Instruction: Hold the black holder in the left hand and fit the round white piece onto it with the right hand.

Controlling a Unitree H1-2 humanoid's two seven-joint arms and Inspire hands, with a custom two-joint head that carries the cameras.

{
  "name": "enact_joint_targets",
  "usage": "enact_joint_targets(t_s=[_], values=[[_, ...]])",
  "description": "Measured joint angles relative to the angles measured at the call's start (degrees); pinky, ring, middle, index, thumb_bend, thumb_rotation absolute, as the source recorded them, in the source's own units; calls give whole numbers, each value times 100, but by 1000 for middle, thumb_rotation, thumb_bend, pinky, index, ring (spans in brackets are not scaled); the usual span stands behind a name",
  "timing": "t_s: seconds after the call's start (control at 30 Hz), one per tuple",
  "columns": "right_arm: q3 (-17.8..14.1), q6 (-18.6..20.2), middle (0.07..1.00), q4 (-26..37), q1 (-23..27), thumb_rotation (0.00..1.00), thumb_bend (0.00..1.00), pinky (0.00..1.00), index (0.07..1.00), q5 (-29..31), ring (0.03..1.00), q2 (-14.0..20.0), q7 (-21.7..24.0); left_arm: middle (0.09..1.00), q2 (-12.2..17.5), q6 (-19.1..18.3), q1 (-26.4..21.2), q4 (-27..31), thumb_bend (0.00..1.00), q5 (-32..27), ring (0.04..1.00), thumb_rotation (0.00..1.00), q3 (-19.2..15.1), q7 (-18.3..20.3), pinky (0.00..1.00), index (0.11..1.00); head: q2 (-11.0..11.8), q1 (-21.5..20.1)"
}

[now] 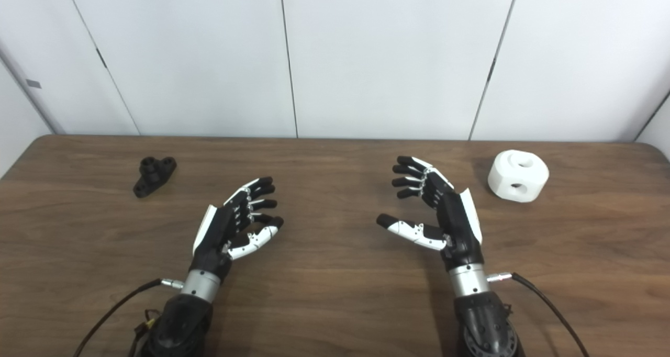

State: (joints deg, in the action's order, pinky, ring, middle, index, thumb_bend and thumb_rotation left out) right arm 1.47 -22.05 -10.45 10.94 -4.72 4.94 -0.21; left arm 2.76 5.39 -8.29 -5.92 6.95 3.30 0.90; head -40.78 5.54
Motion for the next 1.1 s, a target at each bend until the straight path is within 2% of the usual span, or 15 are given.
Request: enact_joint_targets(t_s=[0.27,0.37,0.5,0.53,0.63,0.77,0.83,0.97,1.1], values=[[5,2,745,0,0,295,703,586,776,-47,679,2,5,827,4,-1,2,1,508,20,743,0,37,7,611,831,17,35],[4,0,748,-7,0,295,702,588,776,-60,681,4,7,829,-1,-1,3,1,510,29,742,0,48,-1,602,829,105,264],[-13,-55,751,-104,28,294,708,580,775,31,677,47,58,817,-32,58,-14,-59,535,104,729,0,87,-49,592,824,325,974],[-27,-97,749,-158,51,314,719,578,773,70,675,69,70,819,-45,101,-26,-98,541,129,733,0,98,-64,590,828,464,1306],[-108,-291,752,-464,193,324,731,586,770,198,681,247,183,826,-121,327,-143,-345,541,200,749,0,123,-110,582,830,641,1607],[-285,-394,754,-771,304,320,741,576,777,400,683,532,305,827,-231,669,-340,-698,547,282,755,0,166,-247,587,827,720,1714],[-335,-394,753,-816,304,323,739,577,773,420,683,647,323,823,-262,701,-416,-780,547,333,760,0,187,-292,610,823,729,1714],[-372,-395,744,-840,319,336,768,592,764,489,684,690,374,806,-271,824,-473,-879,563,480,768,0,222,-347,645,809,826,1643],[-370,-395,744,-925,349,357,780,600,762,455,688,699,431,786,-283,904,-489,-920,568,536,756,0,212,-481,637,773,879,1652]])
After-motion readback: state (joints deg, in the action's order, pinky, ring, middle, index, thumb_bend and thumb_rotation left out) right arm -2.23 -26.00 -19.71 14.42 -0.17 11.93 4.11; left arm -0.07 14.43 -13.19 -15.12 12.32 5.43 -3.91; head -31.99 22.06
